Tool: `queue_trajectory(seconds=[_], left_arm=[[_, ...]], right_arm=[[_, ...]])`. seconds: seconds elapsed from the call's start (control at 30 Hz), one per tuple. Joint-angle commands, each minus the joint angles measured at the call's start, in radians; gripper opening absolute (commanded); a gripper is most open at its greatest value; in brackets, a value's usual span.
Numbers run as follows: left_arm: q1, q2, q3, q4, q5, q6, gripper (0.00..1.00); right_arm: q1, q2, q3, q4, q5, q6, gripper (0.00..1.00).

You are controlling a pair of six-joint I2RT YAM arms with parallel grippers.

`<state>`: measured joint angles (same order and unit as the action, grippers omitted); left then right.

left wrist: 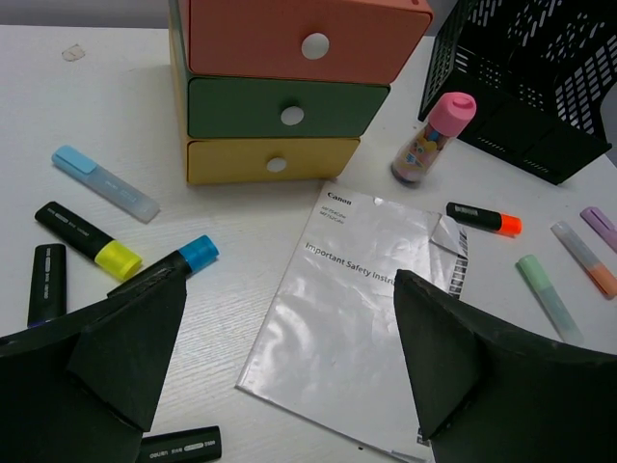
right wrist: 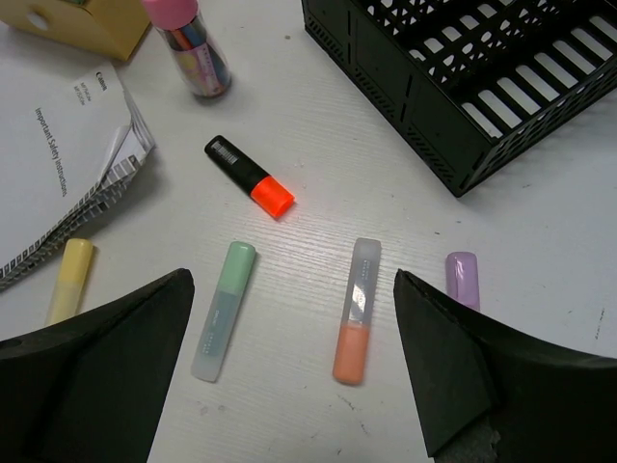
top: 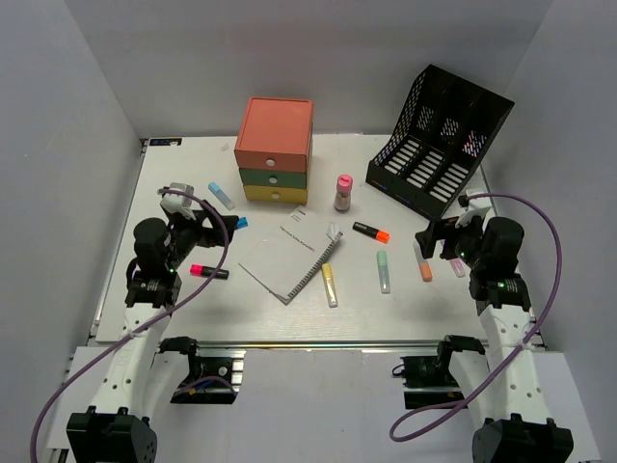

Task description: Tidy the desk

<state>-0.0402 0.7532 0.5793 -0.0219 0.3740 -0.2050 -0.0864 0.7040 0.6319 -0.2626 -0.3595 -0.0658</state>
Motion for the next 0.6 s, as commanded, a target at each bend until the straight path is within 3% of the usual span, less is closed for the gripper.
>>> queue_trajectory(seconds=[0.0, 0.3, 0.33, 0.37, 0.4, 0.43, 0.5, 0.53, 0.57], left_arm=[[0.003, -0.012, -0.006, 0.045, 0.025, -0.010, 0.98], [0.003, -0.012, -0.009, 0.053, 0.023, -0.030, 0.98], [0.003, -0.009, -0.009, 0.062, 0.023, -0.037, 0.97], [0.003, -0.008, -0.009, 0.065, 0.031, -0.053, 0.93], [0.003, -0.006, -0.010, 0.069, 0.035, -0.065, 0.89], [0.003, -0.003, -0.012, 0.089, 0.042, -0.079, 0.76], [0.003, 0.011, -0.019, 0.115, 0.065, -0.120, 0.57], [0.003, 0.021, -0.019, 0.126, 0.075, -0.135, 0.40], [0.003, 0.055, -0.021, 0.138, 0.088, -0.167, 0.33]], right_arm=[[0.005, -0.008, 0.037, 0.013, -0.009, -0.002, 0.89], [0.005, -0.032, -0.027, 0.022, -0.091, -0.100, 0.89], [0.007, -0.034, -0.047, 0.022, -0.132, -0.206, 0.89], [0.011, -0.032, -0.064, 0.010, -0.285, -0.300, 0.89], [0.011, -0.028, -0.063, -0.030, -0.367, -0.393, 0.89], [0.013, -0.023, -0.048, -0.106, -0.413, -0.464, 0.89], [0.014, -0.008, 0.006, -0.125, -0.423, -0.428, 0.89], [0.013, -0.002, 0.023, -0.150, -0.430, -0.439, 0.89], [0.014, 0.008, 0.034, -0.153, -0.447, -0.436, 0.89]])
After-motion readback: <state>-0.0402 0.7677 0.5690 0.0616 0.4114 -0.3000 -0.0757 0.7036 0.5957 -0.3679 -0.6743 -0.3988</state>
